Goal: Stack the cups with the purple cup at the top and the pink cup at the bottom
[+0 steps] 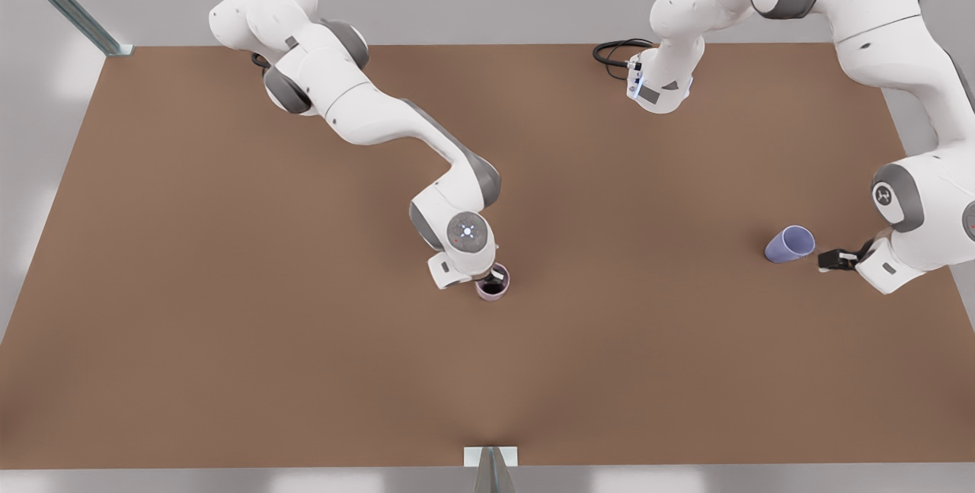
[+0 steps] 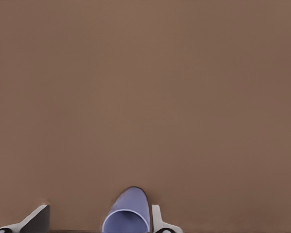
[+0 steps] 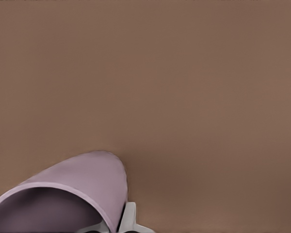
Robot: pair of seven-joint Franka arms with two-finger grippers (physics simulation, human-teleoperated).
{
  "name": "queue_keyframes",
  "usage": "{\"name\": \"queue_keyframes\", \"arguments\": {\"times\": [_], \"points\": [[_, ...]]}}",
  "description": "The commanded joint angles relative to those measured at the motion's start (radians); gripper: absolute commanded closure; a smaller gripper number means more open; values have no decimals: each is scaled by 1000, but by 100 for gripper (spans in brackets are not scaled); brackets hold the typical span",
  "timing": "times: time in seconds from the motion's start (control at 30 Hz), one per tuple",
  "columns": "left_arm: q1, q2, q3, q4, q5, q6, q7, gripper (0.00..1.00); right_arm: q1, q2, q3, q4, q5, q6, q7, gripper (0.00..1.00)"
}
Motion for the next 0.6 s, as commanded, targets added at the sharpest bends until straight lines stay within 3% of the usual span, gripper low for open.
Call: {"name": "queue_keyframes", "arguments": {"times": [0.0, 0.1, 0.13, 0.17, 0.2, 0.53, 0.57], "points": [[7, 17, 13, 2, -26, 6, -10, 0, 2, 0, 1, 0, -3, -2, 1, 79], [7, 23, 62, -31, -92, 48, -27, 0, 2, 2, 1, -3, -3, -1, 4, 76], [7, 11, 71, -57, -88, 46, -18, 0, 2, 2, 3, -3, -3, 6, 4, 57], [8, -6, 84, -90, -83, 41, -15, 0, 2, 3, 3, -8, -3, 13, 16, 24], [8, -11, 100, -106, -83, 26, -14, 0, 9, 9, 1, -9, -3, 22, 18, 14], [30, 3, 134, -212, -89, 84, -6, 0, 12, 2, 1, -20, -9, 29, 22, 7], [30, 11, 134, -212, -91, 87, -6, 0, 12, -21, 3, -18, -9, 19, 18, 0]]}}
